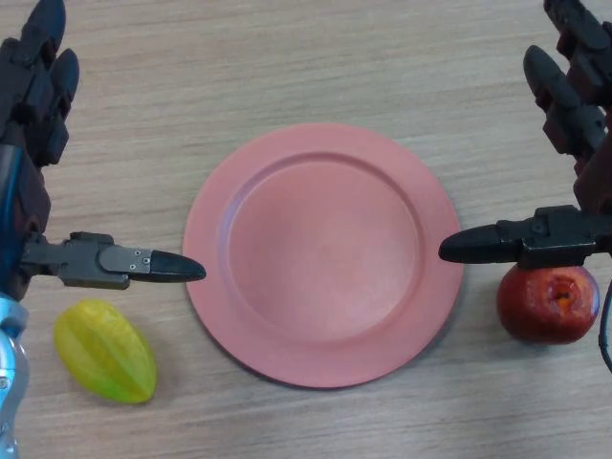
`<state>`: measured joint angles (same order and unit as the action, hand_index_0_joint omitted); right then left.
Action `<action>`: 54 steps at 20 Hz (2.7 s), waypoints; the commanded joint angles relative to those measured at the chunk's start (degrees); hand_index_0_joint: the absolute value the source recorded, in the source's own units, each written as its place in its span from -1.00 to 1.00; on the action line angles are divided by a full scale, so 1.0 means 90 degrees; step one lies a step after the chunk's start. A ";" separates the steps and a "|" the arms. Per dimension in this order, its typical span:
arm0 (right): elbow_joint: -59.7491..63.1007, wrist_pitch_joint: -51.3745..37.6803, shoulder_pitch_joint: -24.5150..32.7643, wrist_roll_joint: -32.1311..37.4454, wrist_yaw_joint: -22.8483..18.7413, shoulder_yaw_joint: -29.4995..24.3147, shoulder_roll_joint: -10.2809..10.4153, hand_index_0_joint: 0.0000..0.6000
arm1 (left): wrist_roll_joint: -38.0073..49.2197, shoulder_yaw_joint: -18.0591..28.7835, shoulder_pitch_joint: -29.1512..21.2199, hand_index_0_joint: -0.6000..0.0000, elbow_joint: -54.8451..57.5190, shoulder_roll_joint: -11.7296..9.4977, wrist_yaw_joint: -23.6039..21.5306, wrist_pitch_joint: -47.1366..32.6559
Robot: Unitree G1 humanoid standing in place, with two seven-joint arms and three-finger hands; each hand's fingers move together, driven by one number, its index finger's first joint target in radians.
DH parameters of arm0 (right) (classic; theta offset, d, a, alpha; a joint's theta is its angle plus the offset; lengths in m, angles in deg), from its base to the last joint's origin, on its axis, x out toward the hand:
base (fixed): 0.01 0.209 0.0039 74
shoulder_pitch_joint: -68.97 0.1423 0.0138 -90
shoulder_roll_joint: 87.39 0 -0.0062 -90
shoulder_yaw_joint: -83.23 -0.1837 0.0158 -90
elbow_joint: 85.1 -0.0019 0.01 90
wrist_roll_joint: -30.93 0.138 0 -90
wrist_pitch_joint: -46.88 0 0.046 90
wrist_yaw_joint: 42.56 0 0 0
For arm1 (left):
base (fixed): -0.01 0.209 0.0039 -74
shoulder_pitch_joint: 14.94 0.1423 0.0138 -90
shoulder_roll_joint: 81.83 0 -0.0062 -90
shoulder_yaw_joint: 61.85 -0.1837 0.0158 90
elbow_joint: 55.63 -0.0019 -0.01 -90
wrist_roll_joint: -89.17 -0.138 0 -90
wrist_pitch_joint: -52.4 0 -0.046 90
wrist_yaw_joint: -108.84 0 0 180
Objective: Pick up the yellow starfruit and place it on the plate
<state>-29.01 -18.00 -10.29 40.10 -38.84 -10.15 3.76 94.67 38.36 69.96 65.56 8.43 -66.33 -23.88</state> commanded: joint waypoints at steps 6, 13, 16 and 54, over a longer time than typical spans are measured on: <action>-0.0261 -0.1129 0.0247 -0.0066 -0.0129 -0.0307 -0.0144 -1.00 | 0.0013 0.0245 -0.0237 1.00 0.0353 -0.0230 -0.0102 -0.0792; -0.0130 -0.1080 0.0320 -0.0194 -0.0108 -0.0203 -0.0115 -1.00 | -0.0012 0.0371 -0.0097 1.00 0.0637 -0.0239 -0.0056 -0.0545; -0.0020 -0.1124 0.0388 -0.0130 -0.0082 -0.0079 -0.0043 -1.00 | 0.0141 0.0638 0.0252 1.00 0.1141 -0.0162 0.0063 -0.0277; 0.0453 -0.1363 0.0670 0.0040 -0.0164 0.0267 0.0216 -1.00 | -0.1748 0.0838 0.1842 1.00 -0.2940 0.0289 -0.0443 -0.4101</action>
<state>-20.76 -22.15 -6.53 39.38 -39.42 -5.67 6.13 75.16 44.11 86.78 36.85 13.28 -66.65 -52.65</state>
